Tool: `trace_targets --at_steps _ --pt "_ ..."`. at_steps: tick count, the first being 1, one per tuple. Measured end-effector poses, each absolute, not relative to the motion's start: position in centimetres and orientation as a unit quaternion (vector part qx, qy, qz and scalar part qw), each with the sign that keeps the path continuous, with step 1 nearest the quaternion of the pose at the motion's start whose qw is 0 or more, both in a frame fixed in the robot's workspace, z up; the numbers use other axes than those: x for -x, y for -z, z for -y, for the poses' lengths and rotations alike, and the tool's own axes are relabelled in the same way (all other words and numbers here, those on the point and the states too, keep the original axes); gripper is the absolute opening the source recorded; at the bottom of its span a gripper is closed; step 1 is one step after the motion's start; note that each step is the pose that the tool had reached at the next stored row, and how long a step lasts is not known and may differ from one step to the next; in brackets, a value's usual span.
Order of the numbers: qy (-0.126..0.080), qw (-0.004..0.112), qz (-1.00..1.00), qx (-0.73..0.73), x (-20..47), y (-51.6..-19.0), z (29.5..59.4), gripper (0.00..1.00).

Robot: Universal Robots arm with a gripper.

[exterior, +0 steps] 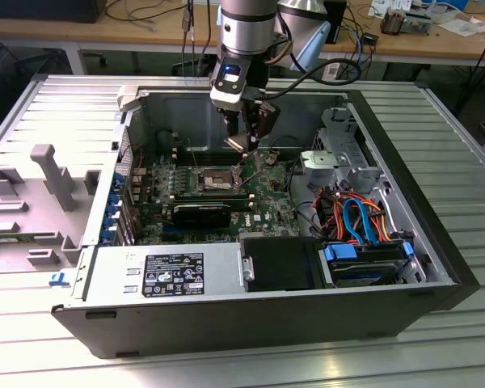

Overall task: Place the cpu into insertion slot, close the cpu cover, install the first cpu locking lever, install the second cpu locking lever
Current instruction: 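Place the cpu into insertion slot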

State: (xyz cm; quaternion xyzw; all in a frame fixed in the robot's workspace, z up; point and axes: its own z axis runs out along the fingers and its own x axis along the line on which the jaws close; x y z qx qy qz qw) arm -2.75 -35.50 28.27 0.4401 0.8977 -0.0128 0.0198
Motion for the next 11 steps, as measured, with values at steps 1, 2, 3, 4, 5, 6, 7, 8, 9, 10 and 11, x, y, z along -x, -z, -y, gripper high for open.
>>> trace_targets --at_steps 1,2,3,4,5,6,7,8,9,10,11 --pt "0.013 0.020 -0.898 -0.440 2.75 -28.27 35.50 0.54" --pt "0.013 0.020 -0.898 -0.440 2.75 -28.27 35.50 0.54" --pt "0.013 0.020 -0.898 -0.440 2.75 -28.27 35.50 0.54" --pt "0.013 0.020 -0.897 -0.440 2.75 -28.27 35.50 0.54" --pt "0.014 0.020 -0.897 -0.440 2.75 -28.27 35.50 0.54" --pt "0.014 0.020 -0.897 -0.441 2.75 -28.27 35.50 0.54" --pt "0.014 0.020 -0.897 -0.441 2.75 -28.27 35.50 0.54" --pt "0.014 0.020 -0.897 -0.441 2.75 -28.27 35.50 0.54" --pt "0.014 0.020 -0.897 -0.441 2.75 -28.27 35.50 0.54" --pt "0.014 0.021 -0.897 -0.441 2.75 -28.27 35.50 0.54" --pt "0.015 0.021 -0.897 -0.441 2.75 -28.27 35.50 0.54"
